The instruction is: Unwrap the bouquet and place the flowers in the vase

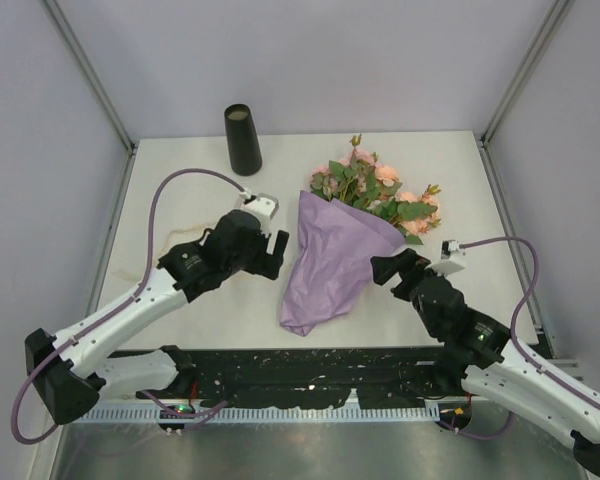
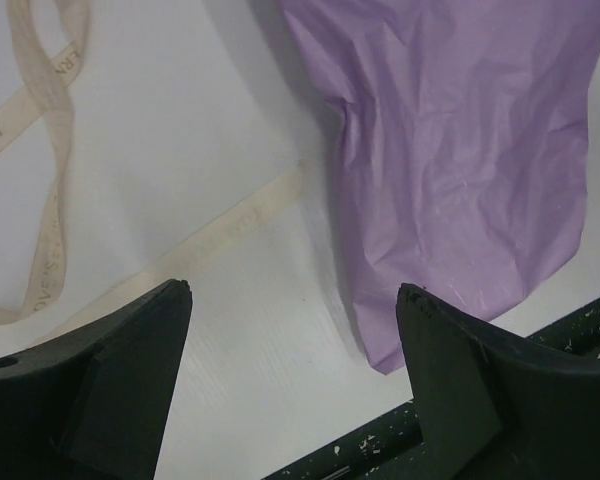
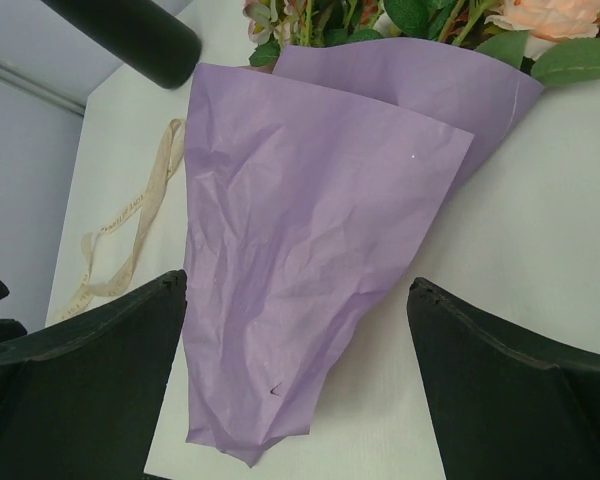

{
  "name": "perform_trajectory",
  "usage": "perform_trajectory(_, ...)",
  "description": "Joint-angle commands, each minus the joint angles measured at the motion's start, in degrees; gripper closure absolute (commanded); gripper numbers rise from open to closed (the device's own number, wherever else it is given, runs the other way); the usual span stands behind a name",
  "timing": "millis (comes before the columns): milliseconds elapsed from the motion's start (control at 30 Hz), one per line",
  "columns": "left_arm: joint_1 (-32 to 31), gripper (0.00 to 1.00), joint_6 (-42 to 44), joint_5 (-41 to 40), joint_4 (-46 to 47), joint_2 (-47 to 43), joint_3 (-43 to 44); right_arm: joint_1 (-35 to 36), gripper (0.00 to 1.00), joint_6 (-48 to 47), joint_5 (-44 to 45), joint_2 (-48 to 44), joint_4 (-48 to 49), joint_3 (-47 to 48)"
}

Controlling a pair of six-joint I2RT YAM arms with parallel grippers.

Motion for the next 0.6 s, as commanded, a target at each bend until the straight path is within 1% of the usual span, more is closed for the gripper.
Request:
perform_trajectory(0,-7.62,0.14,-0.94,-5.08,2.43,2.08,0.90,0.25,0.05,1.80,3.95,-4.29,-1.92,-1.50)
perform_trajectory(167,-17.74,0.15,1.52,-12.72,7.35,7.60,-0.25,0.25,0.04,2.59,6.59,-11.32,-5.70,-2.29)
perform_trajectory(267,-22.83,0.16,3.09,-15.63,9.37,13.40,1.68,0.25,0.04,3.29,7.90,-15.89,-7.90,-2.12)
perform_trajectory(400,-29.78,0.21,5.91,-17.30,12.80,21.22,5.28,0.25,0.04,4.79,9.31,-20.99,-10.19,-2.21)
perform_trajectory(467,-32.86,0.24,7.32,-19.14,12.72,25.44,7.65,0.34,0.04,4.61,9.67,-23.01,-10.28,-2.29)
perform_trajectory(567,-35.77,0.26,8.64,-21.00,11.67,30.89,11.34,0.25,0.03,3.65,10.46,-24.69,-10.80,-1.95)
